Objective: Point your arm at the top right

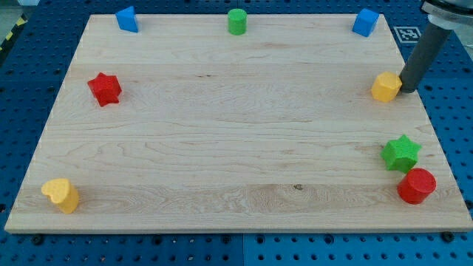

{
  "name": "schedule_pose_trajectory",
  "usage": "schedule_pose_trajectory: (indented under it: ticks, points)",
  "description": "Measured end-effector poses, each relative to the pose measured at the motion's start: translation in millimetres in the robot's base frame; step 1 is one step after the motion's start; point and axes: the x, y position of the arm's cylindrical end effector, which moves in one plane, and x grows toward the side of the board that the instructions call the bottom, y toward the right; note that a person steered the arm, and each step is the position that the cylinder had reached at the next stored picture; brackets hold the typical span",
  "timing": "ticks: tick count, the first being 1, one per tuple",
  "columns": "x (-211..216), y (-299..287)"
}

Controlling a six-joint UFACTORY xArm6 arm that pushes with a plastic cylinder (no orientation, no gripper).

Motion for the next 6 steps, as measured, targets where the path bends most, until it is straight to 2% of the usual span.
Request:
schedule_pose_trajectory:
  ticks: [2,3,6]
  points:
    - [1,-4]
    - [-27,6]
    - [-194,20]
